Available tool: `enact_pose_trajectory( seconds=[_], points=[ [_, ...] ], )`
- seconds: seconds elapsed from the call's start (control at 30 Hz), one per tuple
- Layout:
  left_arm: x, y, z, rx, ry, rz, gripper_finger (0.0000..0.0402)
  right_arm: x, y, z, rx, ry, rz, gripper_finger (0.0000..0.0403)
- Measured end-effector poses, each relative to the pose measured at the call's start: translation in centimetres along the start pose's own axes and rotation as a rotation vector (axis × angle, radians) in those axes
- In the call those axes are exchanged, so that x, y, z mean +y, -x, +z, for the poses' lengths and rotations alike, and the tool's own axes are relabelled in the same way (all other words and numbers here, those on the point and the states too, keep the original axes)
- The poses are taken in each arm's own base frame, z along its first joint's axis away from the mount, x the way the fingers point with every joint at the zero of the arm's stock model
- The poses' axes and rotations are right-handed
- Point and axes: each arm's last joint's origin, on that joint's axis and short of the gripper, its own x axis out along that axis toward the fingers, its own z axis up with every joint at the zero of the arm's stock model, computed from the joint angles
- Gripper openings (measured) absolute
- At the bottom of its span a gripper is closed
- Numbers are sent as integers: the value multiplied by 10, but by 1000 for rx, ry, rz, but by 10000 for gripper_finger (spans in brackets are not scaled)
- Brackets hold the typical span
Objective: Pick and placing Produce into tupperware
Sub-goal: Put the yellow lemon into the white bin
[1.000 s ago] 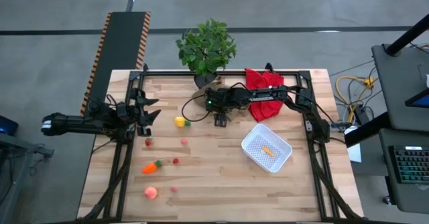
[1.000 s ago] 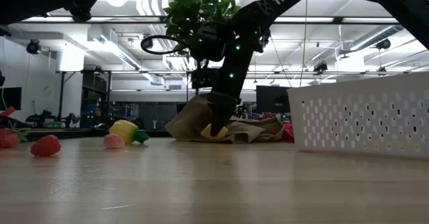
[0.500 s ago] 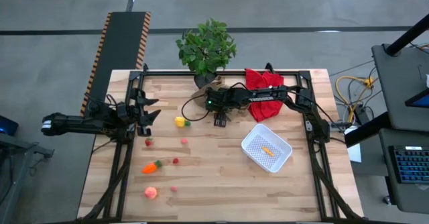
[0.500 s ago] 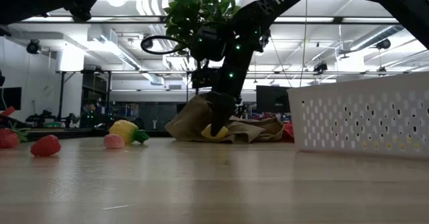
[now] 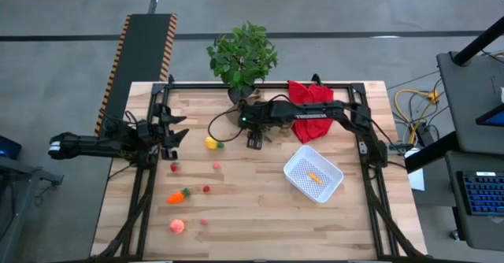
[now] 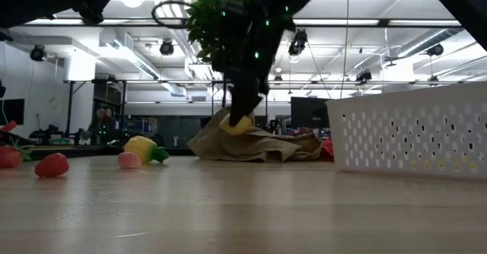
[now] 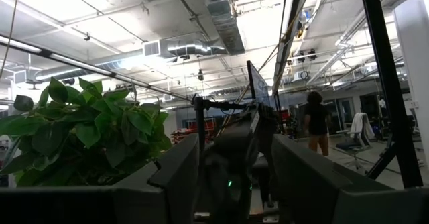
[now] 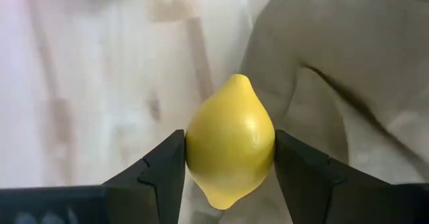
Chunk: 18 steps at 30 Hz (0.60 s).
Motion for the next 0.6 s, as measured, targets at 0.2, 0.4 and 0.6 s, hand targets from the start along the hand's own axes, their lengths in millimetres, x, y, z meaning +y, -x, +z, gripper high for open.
enact_pose_trajectory(
  seconds=[0.2,0.4,0.6],
  points=[
    [0,0,0,-1,1,0,176,30,42,6,86,-68,27,185],
    [0,0,0,-3,1,1,176,65,102,-1,120,-95,43,185],
    [0,0,0,-2,1,1,176,99,175,-29,34,-170,-23,185]
  ],
)
